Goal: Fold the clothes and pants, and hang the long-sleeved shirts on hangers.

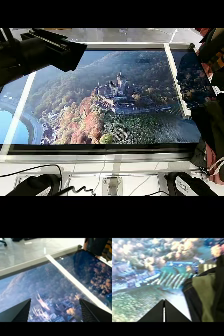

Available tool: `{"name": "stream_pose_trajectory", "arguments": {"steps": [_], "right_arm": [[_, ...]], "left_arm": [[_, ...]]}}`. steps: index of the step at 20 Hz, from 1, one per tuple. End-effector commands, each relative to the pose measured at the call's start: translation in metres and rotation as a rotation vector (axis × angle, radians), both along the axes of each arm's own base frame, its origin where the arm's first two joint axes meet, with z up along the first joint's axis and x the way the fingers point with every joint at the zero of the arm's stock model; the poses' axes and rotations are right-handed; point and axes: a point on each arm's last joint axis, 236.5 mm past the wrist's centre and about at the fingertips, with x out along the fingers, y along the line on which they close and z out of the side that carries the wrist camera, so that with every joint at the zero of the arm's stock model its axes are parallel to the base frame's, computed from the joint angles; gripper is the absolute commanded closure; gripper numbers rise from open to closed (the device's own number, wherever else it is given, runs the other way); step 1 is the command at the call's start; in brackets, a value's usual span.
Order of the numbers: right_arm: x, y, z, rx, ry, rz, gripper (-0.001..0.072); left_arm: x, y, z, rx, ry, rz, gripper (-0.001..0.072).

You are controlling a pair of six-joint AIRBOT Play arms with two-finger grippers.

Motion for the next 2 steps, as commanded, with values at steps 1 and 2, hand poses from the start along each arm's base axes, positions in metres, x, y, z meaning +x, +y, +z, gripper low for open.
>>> {"name": "stream_pose_trajectory", "arguments": {"steps": [1,2], "right_arm": [[0.0025,0.006,0.0018,-0.053,0.007,0.034,0.0696],[0.0027,0.0073,0.0018,-0.049,0.006,0.037,0.0696]], "left_arm": [[0.0005,0.0002,-0.0002,0.001,0.0,0.001,0.0],[0.0004,0.0,-0.0002,0.0,0.0,0.0,0.0]]}}
